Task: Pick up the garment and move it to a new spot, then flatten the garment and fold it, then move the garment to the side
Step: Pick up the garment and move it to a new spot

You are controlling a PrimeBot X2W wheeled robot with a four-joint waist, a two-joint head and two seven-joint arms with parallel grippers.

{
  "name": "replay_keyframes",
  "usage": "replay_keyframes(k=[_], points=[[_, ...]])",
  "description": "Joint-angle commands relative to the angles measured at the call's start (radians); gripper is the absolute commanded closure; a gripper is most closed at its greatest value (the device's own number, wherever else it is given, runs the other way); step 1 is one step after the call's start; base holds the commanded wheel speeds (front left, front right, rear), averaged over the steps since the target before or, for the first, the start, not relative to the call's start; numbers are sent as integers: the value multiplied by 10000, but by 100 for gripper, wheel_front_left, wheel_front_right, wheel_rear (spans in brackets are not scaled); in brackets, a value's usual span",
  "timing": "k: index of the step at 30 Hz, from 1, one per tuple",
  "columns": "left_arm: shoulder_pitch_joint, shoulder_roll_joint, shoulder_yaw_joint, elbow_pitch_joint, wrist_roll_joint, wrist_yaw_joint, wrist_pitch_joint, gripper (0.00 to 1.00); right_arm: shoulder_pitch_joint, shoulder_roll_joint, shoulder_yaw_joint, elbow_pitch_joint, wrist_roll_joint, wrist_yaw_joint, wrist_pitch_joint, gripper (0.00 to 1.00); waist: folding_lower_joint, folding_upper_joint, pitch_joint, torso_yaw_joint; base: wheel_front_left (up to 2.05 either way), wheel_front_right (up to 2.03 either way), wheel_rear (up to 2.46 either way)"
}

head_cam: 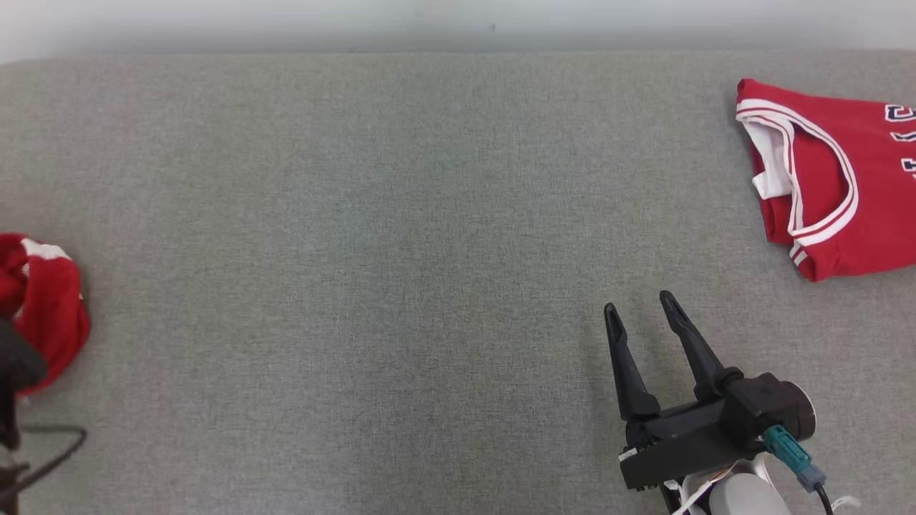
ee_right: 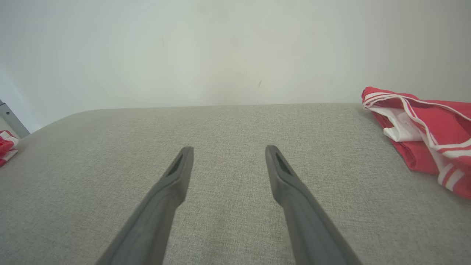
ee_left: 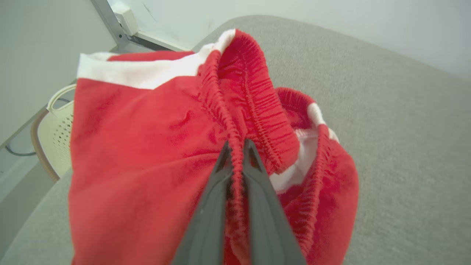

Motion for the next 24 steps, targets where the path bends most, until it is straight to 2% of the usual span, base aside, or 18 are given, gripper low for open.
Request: replay_keyframes(k=[1,7,12,19,24], points=[[-295,90,-63,-216,98,-61,-369,100,63,0,-48,43,-35,-18,-37,0,0,-1,-110,49,0,0,0],[-725,13,-398,-1208,161,-253,-1442,100,258,0,-116,99,60,-18,-37,0,0,-1,-537,155,0,0,0],[-1132,-199,-825,-2609,136,-346,-1652,100,350,0,-79,121,226,-18,-37,0,0,-1,-875,104,0,0,0],[-1208,-710,-1622,-5784,-65,-411,-700,100,461,0,-60,97,578,-18,-37,0,0,-1,-1105,-521,0,0,0],[-991,-1177,-2122,-7679,-296,-407,183,100,521,0,-68,134,823,-18,-39,0,0,-1,-1223,-1211,0,0,0]])
